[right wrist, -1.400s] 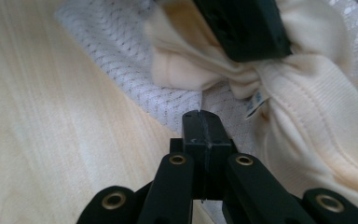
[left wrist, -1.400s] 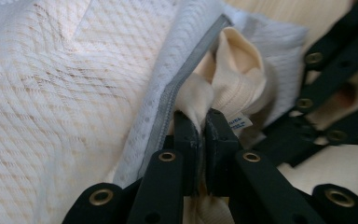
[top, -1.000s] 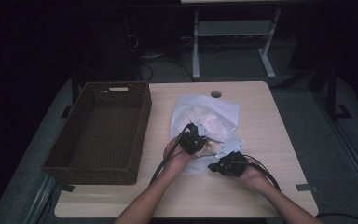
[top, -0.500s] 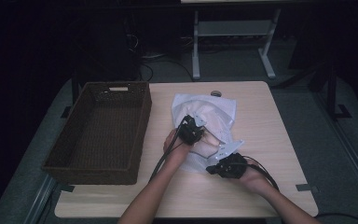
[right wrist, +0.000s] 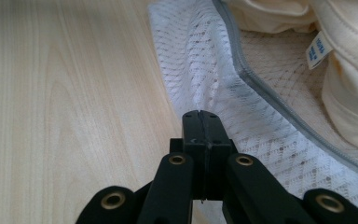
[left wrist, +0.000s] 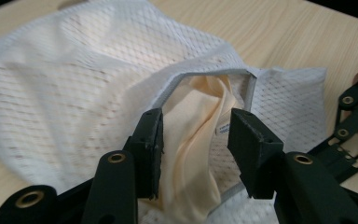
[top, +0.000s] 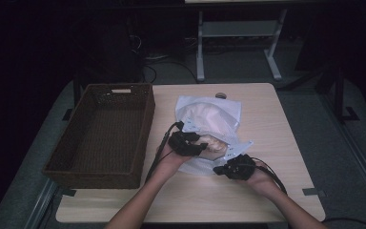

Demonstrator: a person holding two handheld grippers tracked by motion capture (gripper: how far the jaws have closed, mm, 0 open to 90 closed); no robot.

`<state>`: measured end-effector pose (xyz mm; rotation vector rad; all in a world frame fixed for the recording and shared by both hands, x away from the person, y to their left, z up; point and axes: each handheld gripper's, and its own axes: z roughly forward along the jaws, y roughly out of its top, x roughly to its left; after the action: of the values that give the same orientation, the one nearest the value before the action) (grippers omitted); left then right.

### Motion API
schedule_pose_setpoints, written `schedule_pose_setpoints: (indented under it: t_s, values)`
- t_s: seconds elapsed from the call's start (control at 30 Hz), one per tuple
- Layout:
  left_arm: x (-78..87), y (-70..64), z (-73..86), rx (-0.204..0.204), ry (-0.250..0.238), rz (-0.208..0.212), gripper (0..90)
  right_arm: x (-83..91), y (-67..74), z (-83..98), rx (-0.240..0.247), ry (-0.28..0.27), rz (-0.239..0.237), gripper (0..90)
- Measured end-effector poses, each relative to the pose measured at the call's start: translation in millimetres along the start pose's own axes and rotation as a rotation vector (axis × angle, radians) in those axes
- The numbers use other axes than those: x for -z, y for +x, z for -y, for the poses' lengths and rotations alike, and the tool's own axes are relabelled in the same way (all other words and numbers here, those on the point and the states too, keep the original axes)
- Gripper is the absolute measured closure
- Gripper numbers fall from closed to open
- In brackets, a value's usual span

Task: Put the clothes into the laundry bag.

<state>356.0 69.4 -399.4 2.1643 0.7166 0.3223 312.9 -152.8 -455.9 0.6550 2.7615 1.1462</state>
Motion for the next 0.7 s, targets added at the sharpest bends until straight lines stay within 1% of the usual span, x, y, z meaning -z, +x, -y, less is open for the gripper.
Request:
schedule_pose_setpoints:
  t_s: [0.07,0.13,0.17,0.23,0.33,0.4,0.47,0.5,0.57,0.63,0.67,0.7]
  values:
    - [7.8,3.7,-1.5,0.002,-0.022,-0.008,54.8,0.1,-0.1,-0.2,0.0,0.001,-0.001,90.0]
    - [11.0,8.0,-3.5,0.0,-0.031,-0.021,53.8,0.5,-0.3,-0.4,0.001,0.0,0.0,90.0]
    - [11.0,9.8,-4.2,-0.004,-0.03,-0.026,52.8,0.5,-0.8,-0.5,0.003,0.001,0.001,90.0]
    - [7.9,15.0,-5.5,-0.002,-0.022,-0.019,51.0,0.6,-1.1,-0.6,0.003,0.0,0.002,90.0]
    - [-2.7,21.1,-7.3,-0.006,-0.011,-0.02,50.1,1.2,-1.0,-1.1,0.007,0.001,0.005,90.0]
    - [-11.4,23.6,-9.5,-0.016,0.001,-0.013,50.2,1.7,-0.6,-1.4,-0.002,0.001,0.005,90.0]
    - [-19.3,24.3,-12.2,-0.03,0.011,-0.009,50.6,1.7,-1.3,-1.2,0.001,-0.001,0.005,90.0]
    - [-22.7,24.3,-13.2,-0.042,0.011,-0.003,50.8,1.7,-1.4,-1.0,0.0,-0.002,0.004,90.0]
    - [-29.4,23.5,-15.2,-0.056,0.025,0.011,51.2,2.1,-1.2,-1.1,-0.001,-0.003,0.005,90.0]
    - [-35.3,22.4,-16.3,-0.076,0.043,0.019,53.6,2.4,-1.3,-1.1,-0.002,-0.005,0.005,90.0]
    - [-37.4,21.9,-16.5,-0.082,0.046,0.016,58.5,2.5,-1.6,-1.1,-0.003,-0.006,0.006,90.0]
    - [-39.1,22.2,-16.9,-0.081,0.049,0.022,64.9,2.7,-1.8,-1.1,-0.004,-0.006,0.006,90.0]
